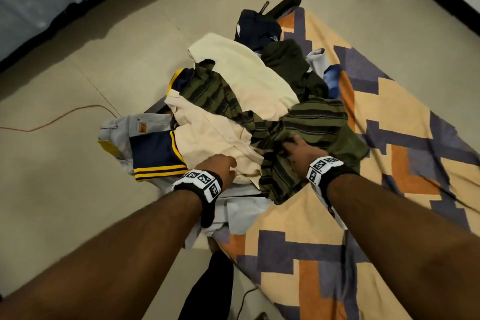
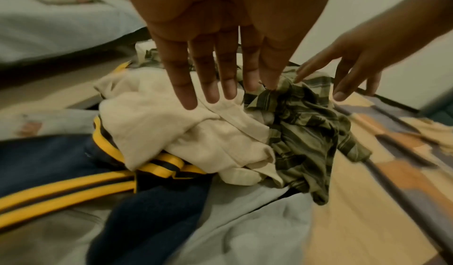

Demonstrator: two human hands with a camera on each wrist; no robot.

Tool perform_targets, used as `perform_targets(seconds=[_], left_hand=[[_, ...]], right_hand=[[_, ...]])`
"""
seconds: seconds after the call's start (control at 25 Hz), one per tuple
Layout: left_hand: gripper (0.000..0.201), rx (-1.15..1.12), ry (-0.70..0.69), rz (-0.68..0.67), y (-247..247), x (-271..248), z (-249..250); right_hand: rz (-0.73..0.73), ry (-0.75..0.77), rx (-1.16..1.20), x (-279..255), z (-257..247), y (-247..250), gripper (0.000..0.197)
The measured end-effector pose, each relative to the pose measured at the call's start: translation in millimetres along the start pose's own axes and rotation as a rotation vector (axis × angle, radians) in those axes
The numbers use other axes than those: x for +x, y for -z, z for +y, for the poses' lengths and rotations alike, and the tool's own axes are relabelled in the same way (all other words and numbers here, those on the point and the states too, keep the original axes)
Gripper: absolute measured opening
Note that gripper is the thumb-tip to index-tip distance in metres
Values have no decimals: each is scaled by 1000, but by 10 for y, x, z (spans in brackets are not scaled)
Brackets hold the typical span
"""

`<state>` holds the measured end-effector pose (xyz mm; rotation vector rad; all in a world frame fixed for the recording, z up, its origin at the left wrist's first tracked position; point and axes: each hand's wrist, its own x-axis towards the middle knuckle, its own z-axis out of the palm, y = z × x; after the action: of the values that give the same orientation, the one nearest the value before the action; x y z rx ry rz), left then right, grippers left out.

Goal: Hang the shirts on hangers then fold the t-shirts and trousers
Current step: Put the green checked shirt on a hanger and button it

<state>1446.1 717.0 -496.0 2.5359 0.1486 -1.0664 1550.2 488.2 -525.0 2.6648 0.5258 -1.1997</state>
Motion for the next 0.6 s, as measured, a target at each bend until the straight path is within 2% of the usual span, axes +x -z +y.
perform_targets(seconds=[0.08,0.16,0.2,0.32,0.4,0.48,0.6], left_hand=[[36,-56,-41,11,-40,101,-12],[36,-87,-84,-15,-133,169,-12],[35,-118,-83,-40,-175,173,-2],[35,-164,-70,-98,-235,150,58],[37,-183,-92,-126,-222,141,155],[44,-207,-144,-106,-176,102,336],[77,-376,-220,-42,-62,-84,748]], right_hand=[[32,-9,64,240,45,30,87],[53,-6,102,403,82,42,93],[70,-19,109,423,79,47,86],[133,-90,99,309,77,133,37],[224,-101,235,75,92,253,27],[417,-55,455,-308,171,385,20],[617,-21,843,-1129,302,575,15]])
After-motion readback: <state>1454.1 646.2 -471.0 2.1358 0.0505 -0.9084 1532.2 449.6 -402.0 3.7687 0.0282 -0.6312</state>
